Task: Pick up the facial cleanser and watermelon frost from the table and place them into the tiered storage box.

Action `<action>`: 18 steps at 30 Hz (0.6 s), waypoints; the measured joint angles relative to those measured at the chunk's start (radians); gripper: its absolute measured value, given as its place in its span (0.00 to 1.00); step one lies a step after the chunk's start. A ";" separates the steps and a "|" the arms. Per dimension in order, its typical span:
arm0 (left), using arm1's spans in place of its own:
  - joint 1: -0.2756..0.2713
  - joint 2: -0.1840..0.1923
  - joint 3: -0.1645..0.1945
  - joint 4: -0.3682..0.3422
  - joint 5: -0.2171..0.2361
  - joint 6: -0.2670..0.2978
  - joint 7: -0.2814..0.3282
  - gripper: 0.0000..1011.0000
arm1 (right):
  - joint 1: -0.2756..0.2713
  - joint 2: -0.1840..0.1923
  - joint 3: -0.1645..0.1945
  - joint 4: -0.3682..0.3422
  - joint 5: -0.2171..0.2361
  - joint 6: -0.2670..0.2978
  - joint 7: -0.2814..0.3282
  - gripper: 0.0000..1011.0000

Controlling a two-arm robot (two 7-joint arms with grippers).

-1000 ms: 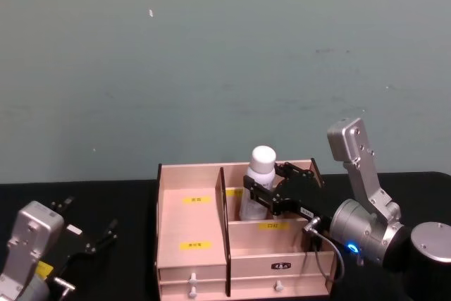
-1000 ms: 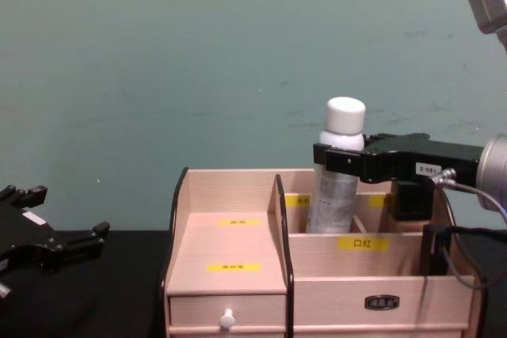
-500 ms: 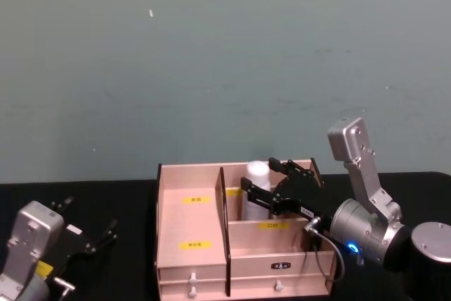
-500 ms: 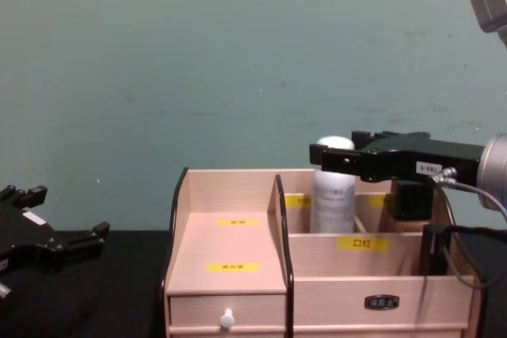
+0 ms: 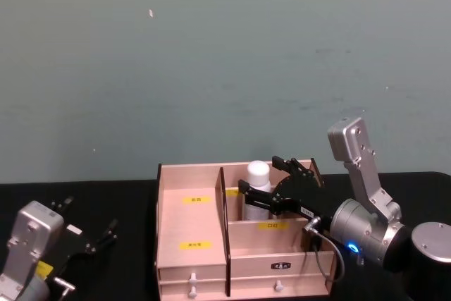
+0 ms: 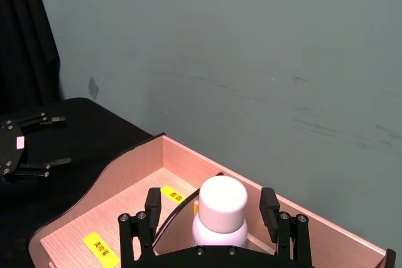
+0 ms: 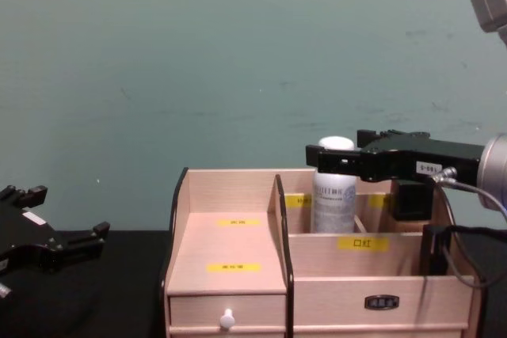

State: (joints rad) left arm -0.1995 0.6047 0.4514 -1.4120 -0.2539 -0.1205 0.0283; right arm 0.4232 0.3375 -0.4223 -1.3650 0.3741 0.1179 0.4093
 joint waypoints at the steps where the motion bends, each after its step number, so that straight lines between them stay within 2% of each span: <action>1: 0.000 0.000 0.000 0.000 0.000 0.000 0.000 0.99 | 0.000 0.000 0.000 0.000 0.000 0.000 0.000 0.99; 18: 0.000 0.000 0.000 0.000 0.000 0.000 0.000 0.99 | -0.013 0.005 0.008 -0.021 -0.005 0.008 -0.014 0.99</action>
State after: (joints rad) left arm -0.1995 0.6046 0.4514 -1.4119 -0.2539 -0.1206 0.0283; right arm 0.4103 0.3426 -0.4147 -1.3855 0.3695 0.1256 0.3958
